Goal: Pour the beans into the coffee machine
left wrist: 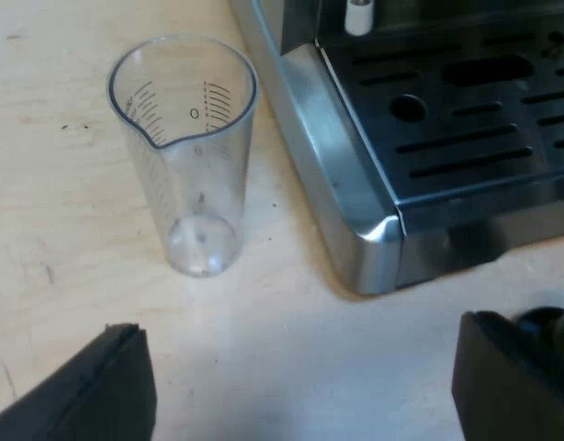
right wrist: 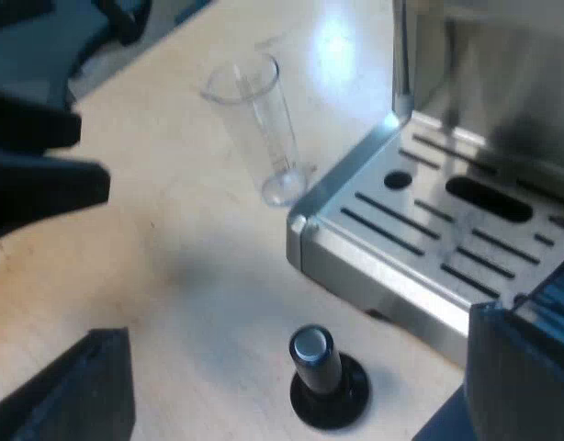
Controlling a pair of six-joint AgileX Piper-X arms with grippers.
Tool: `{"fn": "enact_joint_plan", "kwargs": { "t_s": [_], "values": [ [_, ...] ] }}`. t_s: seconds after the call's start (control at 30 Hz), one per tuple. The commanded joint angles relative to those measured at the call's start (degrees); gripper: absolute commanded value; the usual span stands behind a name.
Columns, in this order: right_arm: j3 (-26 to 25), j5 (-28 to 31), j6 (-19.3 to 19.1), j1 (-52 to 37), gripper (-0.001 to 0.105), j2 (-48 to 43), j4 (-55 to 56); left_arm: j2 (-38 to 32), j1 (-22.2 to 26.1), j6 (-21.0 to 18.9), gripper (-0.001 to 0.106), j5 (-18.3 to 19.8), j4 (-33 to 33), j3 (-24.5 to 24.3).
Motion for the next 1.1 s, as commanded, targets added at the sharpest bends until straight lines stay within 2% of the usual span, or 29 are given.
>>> {"fn": "enact_joint_plan", "kwargs": {
  "t_s": [0.03,0.13,0.3,0.57,0.93,1.1],
  "values": [
    [-0.62,0.0,-0.18,-0.2,0.079,-1.97,0.26,-2.83,0.05,-0.32,0.069,0.15,3.25,-1.28],
    [-0.89,0.0,-0.18,-0.2,0.079,-2.91,0.87,-3.86,0.05,-0.32,0.069,0.15,6.34,-3.32],
    [-4.43,3.21,-0.18,-0.86,0.079,-3.18,5.33,-3.94,0.05,-0.32,0.069,0.15,8.37,-8.03],
    [-9.42,3.21,-0.18,-9.73,0.079,-3.18,9.3,-3.94,0.05,-0.32,0.069,0.15,8.35,-15.73],
    [-10.76,2.74,-1.28,-21.35,0.079,-7.24,11.74,-3.94,0.05,-0.32,0.069,0.15,7.0,-16.75],
    [-10.76,2.74,-6.07,-26.7,0.079,-11.78,16.7,-3.94,0.05,-0.32,0.069,0.15,7.0,-16.75]
  ]
}}
